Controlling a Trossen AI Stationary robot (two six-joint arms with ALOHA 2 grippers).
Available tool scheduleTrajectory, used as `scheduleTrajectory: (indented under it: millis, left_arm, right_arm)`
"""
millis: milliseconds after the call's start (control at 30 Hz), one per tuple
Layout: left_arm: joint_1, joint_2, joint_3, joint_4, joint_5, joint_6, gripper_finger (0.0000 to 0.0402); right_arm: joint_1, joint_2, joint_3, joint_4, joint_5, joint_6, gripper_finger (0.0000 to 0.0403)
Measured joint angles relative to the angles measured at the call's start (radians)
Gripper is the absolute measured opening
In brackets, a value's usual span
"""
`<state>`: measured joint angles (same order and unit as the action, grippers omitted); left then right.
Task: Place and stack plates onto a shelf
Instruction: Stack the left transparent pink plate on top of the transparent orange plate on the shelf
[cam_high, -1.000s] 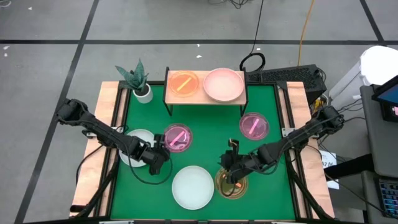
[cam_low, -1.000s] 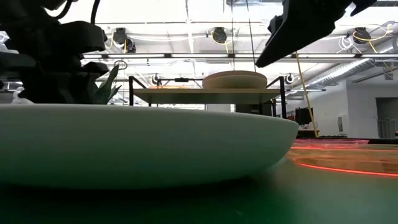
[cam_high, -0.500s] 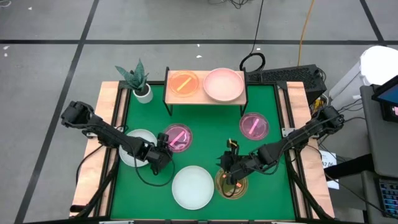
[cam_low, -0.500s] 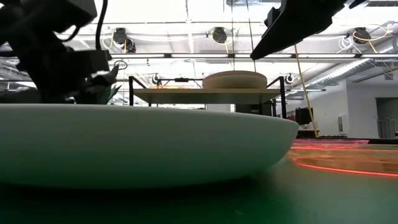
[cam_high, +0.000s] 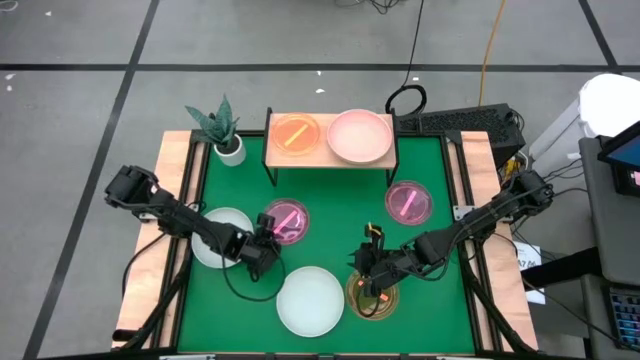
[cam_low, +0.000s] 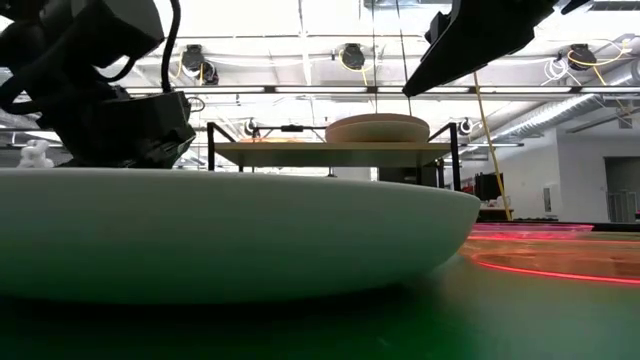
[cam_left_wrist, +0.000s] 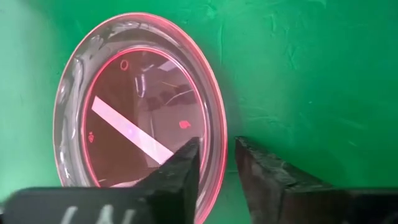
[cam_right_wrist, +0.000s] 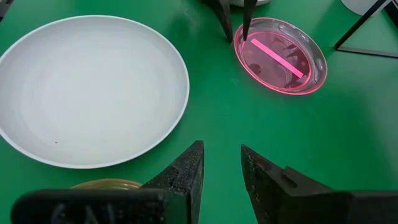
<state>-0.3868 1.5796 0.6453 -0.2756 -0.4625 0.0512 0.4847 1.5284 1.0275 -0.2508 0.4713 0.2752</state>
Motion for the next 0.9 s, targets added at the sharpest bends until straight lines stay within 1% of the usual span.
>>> scheduleTrajectory:
  millis: [333, 533, 600, 733, 900]
  left_arm:
    - [0.004, 0.003, -0.002, -0.007, -0.007, -0.008, 0.0009]
    - [-0.013, -0.001, 0.004, -0.026, -0.04, 0.004, 0.0006]
    - [-0.019, -0.002, 0.025, -0.032, -0.04, 0.022, 0.0005]
    - [-0.029, -0.013, 0.094, -0.087, -0.05, 0.058, 0.0005]
    - [-0.029, -0.015, 0.208, -0.21, -0.061, 0.104, 0.0004]
  right_arm:
    - [0.0, 0.0, 0.0, 0.0, 0.0, 0.0, 0.0089]
    - [0.001, 0.0, 0.0, 0.0, 0.0, 0.0, 0.0089]
    - [0.001, 0.0, 0.0, 0.0, 0.0, 0.0, 0.0089]
    - [0.001, 0.0, 0.0, 0.0, 0.0, 0.0, 0.0089]
    - [0.001, 0.0, 0.0, 0.0, 0.0, 0.0, 0.0089]
